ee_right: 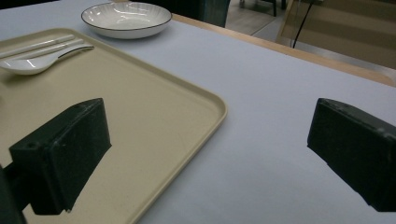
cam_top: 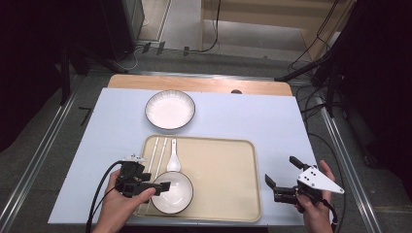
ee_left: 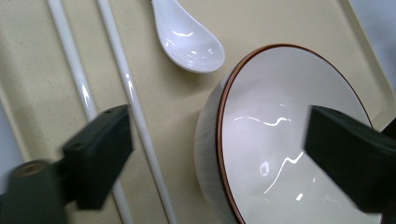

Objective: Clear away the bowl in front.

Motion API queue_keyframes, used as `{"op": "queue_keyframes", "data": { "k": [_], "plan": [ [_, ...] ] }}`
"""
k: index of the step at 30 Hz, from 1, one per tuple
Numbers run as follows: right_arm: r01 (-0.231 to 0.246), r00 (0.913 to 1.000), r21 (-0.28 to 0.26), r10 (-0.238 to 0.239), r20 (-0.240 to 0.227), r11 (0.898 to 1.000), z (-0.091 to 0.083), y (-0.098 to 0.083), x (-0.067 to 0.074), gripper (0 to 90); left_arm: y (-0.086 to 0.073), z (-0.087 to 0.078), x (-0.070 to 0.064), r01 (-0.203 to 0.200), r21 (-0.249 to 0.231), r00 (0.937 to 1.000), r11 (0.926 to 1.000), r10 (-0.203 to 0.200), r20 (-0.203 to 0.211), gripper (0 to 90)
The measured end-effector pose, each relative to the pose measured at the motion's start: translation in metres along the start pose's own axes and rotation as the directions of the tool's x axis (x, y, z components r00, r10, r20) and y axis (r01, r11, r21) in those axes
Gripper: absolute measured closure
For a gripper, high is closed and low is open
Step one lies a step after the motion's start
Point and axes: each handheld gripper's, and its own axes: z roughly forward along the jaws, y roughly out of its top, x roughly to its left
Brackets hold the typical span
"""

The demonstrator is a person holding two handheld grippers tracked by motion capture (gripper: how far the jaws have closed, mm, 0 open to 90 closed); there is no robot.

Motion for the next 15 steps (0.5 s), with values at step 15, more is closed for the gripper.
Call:
{"op": "queue_keyframes", "data": {
  "k": [15],
  "plan": [
    [0.003,1.0000,0.003,-0.004,0.001,1.000,0.001,0.000,0.000,0.0,0.011,-0.016,0.009,-0.006,-0.101,0.9989,0.9949,0.011,0.047,0.0]
  ]
}}
